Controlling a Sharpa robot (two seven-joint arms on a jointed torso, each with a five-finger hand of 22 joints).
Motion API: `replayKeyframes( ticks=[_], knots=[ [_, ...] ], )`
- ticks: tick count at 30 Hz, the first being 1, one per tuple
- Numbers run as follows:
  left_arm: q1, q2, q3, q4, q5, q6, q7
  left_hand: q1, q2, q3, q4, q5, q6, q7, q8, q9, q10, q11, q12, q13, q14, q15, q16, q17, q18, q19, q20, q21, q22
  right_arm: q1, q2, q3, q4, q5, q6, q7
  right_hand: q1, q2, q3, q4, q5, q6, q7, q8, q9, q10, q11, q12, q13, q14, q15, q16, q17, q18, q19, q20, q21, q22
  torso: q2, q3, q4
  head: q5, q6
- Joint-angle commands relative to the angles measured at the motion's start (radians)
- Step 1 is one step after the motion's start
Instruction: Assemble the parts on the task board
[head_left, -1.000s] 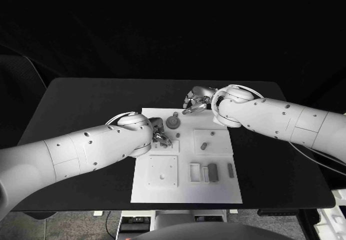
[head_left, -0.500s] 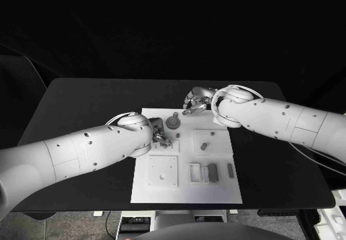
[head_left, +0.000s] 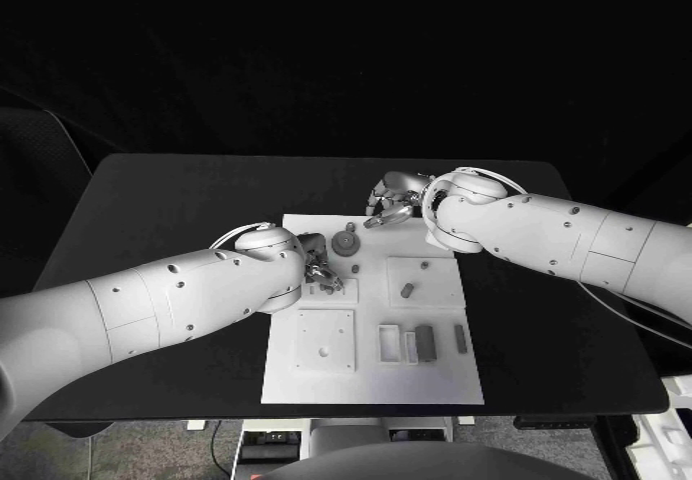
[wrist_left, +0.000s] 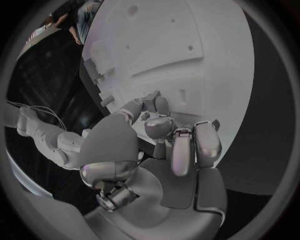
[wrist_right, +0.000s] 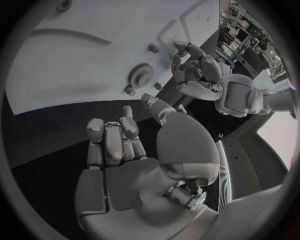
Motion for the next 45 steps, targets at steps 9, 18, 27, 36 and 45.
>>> replayKeyframes(
  ticks=[9,18,27,36,45],
  knots=[
    [-0.016,-0.007,-0.004,0.015,-0.038,-0.035,0.017,0.087,0.077,0.052,-0.048,0.003,0.111,-0.019,0.003,-0.001,0.057,-0.032,0.003,-0.001,0.115,-0.007,0.005,0.0,0.085,0.006,0.002,0.134,0.002,0.0,-0.002,0.0,0.009,-0.008,0.011,0.001,-0.011,0.002,0.006,0.001,0.004,0.005,0.014,0.0,-0.001,0.004,-0.001,0.003,-0.002,0.001,-0.005,0.005,0.002,0.016,-0.003,-0.001,0.006,-0.001,0.0,0.0004,0.0004,-0.004,-0.008],
    [-0.018,-0.014,-0.004,0.029,-0.06,-0.041,0.035,0.087,0.069,0.051,-0.05,0.009,0.116,-0.021,0.006,0.0,0.062,-0.034,0.004,-0.001,0.118,-0.007,0.006,-0.001,0.085,0.009,0.002,0.135,0.002,-0.001,-0.004,0.0,0.01,-0.008,0.011,0.001,-0.012,0.002,0.006,0.001,0.004,0.005,0.014,0.0,-0.001,0.004,-0.001,0.003,-0.002,0.0,-0.005,0.004,0.001,0.016,-0.003,-0.001,0.007,-0.001,0.0,0.0009,0.0001,-0.004,-0.013],
    [-0.021,-0.018,-0.004,0.027,-0.011,-0.021,0.031,0.053,0.039,0.022,-0.038,-0.014,0.113,-0.019,0.008,-0.003,0.064,-0.032,0.003,-0.005,0.121,-0.007,0.003,-0.004,0.085,0.017,0.003,0.133,0.001,-0.001,-0.006,0.0,0.01,-0.008,0.011,0.001,-0.012,0.002,0.006,0.001,0.004,0.005,0.014,0.0,-0.001,0.004,-0.001,0.003,-0.002,-0.002,-0.005,0.004,-0.001,0.016,-0.003,-0.001,0.007,-0.001,0.0,0.0009,0.0001,-0.005,-0.017],
    [-0.022,-0.021,-0.004,0.026,0.004,-0.006,0.027,0.008,0.027,-0.012,-0.025,-0.033,0.11,-0.017,0.009,-0.005,0.064,-0.031,0.001,-0.009,0.122,-0.007,-0.001,-0.007,0.085,0.021,0.004,0.129,0.0,-0.001,-0.006,0.0,0.01,-0.008,0.011,0.001,-0.012,0.002,0.006,0.001,0.004,0.004,0.014,-0.001,-0.001,0.004,-0.001,0.003,-0.002,-0.001,-0.005,0.004,0.0,0.016,-0.003,-0.001,0.007,-0.001,0.0,0.0007,-0.0002,-0.005,-0.018],
    [-0.023,-0.023,-0.004,0.027,0.014,-0.01,0.025,-0.036,0.021,-0.05,-0.018,-0.05,0.111,-0.018,0.011,-0.008,0.065,-0.031,0.0,-0.013,0.123,-0.007,-0.003,-0.009,0.085,0.022,0.004,0.126,-0.002,-0.001,-0.007,0.0,0.009,-0.008,0.01,0.001,-0.013,0.002,0.006,0.001,0.004,0.004,0.014,-0.001,-0.001,0.004,-0.001,0.004,-0.002,0.0,-0.005,0.004,0.001,0.016,-0.004,-0.001,0.007,-0.001,0.0,0.0006,0.0,-0.005,-0.018]
  ],
)
